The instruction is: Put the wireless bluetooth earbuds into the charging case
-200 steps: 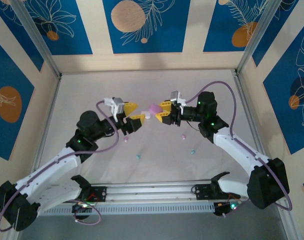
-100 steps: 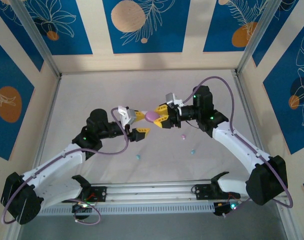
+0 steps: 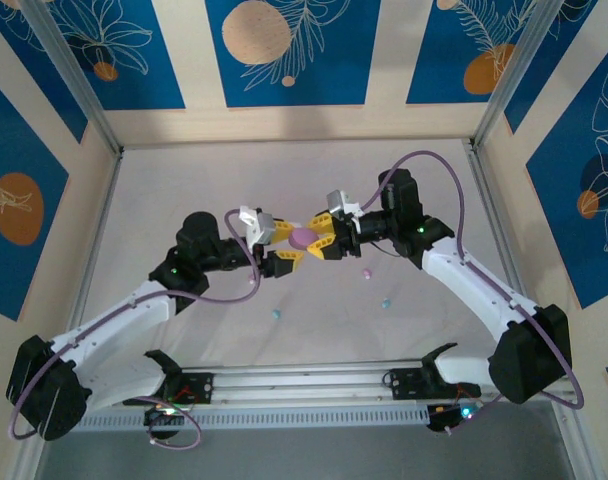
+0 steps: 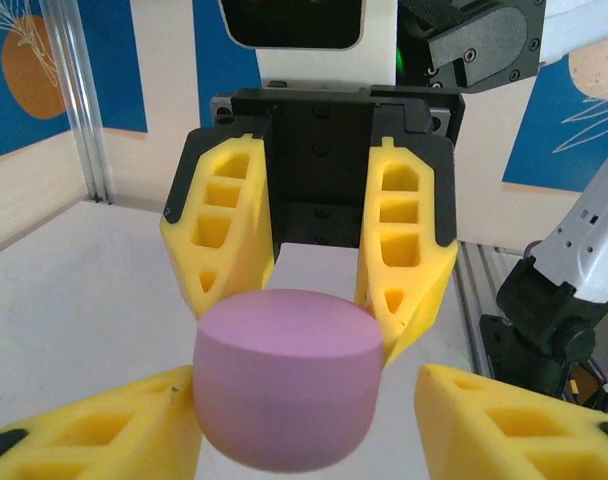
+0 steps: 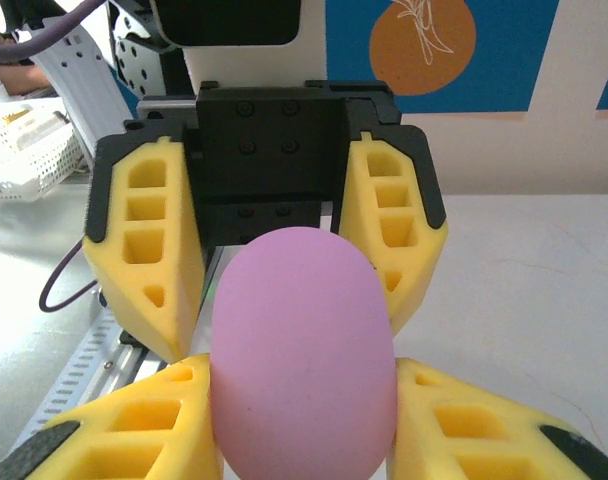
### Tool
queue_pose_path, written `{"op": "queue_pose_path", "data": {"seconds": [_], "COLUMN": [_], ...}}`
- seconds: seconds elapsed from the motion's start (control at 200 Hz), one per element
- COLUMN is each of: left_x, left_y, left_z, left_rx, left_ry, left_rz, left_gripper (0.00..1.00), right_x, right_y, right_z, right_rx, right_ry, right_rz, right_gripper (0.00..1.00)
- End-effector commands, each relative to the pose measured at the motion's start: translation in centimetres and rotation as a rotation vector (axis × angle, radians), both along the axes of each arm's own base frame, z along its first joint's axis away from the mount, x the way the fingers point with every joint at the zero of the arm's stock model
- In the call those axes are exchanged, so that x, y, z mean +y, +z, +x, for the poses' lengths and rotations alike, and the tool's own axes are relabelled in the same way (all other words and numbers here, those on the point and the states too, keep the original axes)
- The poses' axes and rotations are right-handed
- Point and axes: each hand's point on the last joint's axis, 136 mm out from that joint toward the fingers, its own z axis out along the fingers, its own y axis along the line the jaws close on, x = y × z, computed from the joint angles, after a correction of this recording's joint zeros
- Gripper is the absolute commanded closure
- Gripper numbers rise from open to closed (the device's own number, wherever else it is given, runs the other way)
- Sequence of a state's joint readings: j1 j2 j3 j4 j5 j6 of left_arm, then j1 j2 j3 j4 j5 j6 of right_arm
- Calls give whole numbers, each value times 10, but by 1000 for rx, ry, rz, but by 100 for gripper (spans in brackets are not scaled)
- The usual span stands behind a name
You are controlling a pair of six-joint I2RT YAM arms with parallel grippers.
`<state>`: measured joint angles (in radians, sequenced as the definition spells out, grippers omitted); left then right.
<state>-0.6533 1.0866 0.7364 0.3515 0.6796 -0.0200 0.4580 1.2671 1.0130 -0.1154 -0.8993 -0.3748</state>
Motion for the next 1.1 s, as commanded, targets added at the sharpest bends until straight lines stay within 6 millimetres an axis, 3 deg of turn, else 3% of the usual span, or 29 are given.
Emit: {"op": "queue_pose_path", "data": {"seconds": [0.0,0.23,0.39,0.595,0.86,1.09], "left_x": [-5,-8,-8,-6,-4,-1], "left_y": [20,17,15,13,15,20], "left_z": [-5,-5,-6,-10,-11,-10], "left_rx": [-37,-14,-21,-52,-74,-90], "left_ry": [-45,-64,-73,-80,-75,-41], "left_rz": [-30,-11,6,14,-2,-39], "left_gripper": [48,61,76,78,78,79], "right_x": [1,0,-2,-8,-8,-11], "right_y": [8,7,8,16,11,17], "right_z": [-5,-3,2,18,27,51], "right_rx": [-21,-12,2,72,144,205], "right_ry": [41,49,29,-43,-97,-246], "right_rz": [8,13,13,27,7,-3], "right_gripper": [63,63,62,55,45,40]}}
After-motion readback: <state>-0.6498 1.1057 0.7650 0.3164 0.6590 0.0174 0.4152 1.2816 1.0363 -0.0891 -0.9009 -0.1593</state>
